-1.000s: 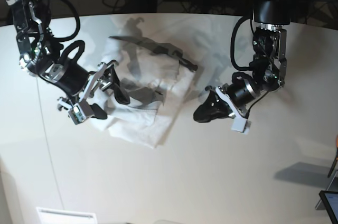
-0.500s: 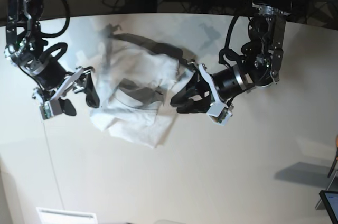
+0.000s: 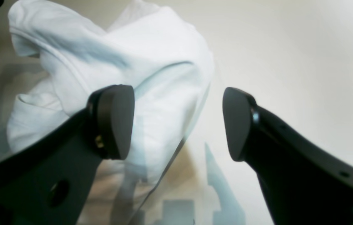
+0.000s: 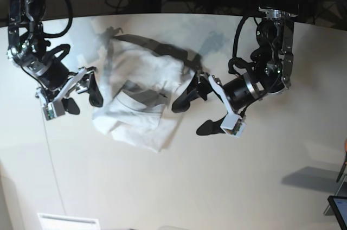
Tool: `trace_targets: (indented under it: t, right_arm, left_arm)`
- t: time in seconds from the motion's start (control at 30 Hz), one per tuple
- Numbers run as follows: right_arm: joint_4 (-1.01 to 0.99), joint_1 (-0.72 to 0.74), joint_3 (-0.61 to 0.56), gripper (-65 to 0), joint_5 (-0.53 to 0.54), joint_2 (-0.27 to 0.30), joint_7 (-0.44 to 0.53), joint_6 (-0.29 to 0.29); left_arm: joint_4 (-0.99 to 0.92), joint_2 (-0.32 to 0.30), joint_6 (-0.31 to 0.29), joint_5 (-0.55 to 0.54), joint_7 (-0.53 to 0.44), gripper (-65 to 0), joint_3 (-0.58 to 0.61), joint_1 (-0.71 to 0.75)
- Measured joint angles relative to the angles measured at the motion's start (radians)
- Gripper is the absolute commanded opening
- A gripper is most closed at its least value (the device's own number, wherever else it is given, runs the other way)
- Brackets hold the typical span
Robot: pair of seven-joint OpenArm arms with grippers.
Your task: Fold the T-shirt properly
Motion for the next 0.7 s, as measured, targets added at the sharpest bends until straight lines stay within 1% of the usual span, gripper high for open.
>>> trace_targets:
  t: [0.1, 0.2, 0.37, 0.43, 0.53, 0.6, 0.7]
  right_arm:
    - [0.000, -0.001, 0.000, -23.2, 0.000, 0.000, -0.001, 0.000]
    - [0.000, 0.000, 0.000, -23.2, 0.000, -0.016, -0.002, 0.000]
    - [0.000, 0.000, 0.000, -23.2, 0.000, -0.022, -0.001, 0.000]
    - [0.000, -0.001, 0.000, -23.2, -0.001, -0.022, -0.002, 0.000]
    - [0.000, 0.000, 0.000, -23.2, 0.000, -0.022, -0.001, 0.000]
    - [0.000, 0.000, 0.000, -23.2, 0.000, -0.022, -0.001, 0.000]
    - [0.000, 0.000, 0.000, -23.4, -0.001, -0.022, -0.002, 0.000]
  left_arm:
    - [-0.027, 0.029, -0.002, -0.001, 0.000, -14.1, 0.003, -0.019]
    - [-0.029, 0.040, -0.002, -0.001, -0.001, -15.6, 0.009, -0.037]
    - [-0.028, 0.039, -0.003, -0.001, 0.001, -17.3, 0.129, -0.055]
    - [-0.034, 0.045, -0.003, -0.002, 0.000, -17.3, 0.151, -0.061]
    - [-0.065, 0.047, -0.003, -0.002, 0.000, -17.3, 0.151, -0.066]
    - [-0.084, 0.044, -0.002, 0.001, 0.001, -18.8, 0.151, -0.069]
    - [-0.107, 0.046, -0.003, -0.001, 0.000, -24.4, 0.152, -0.096]
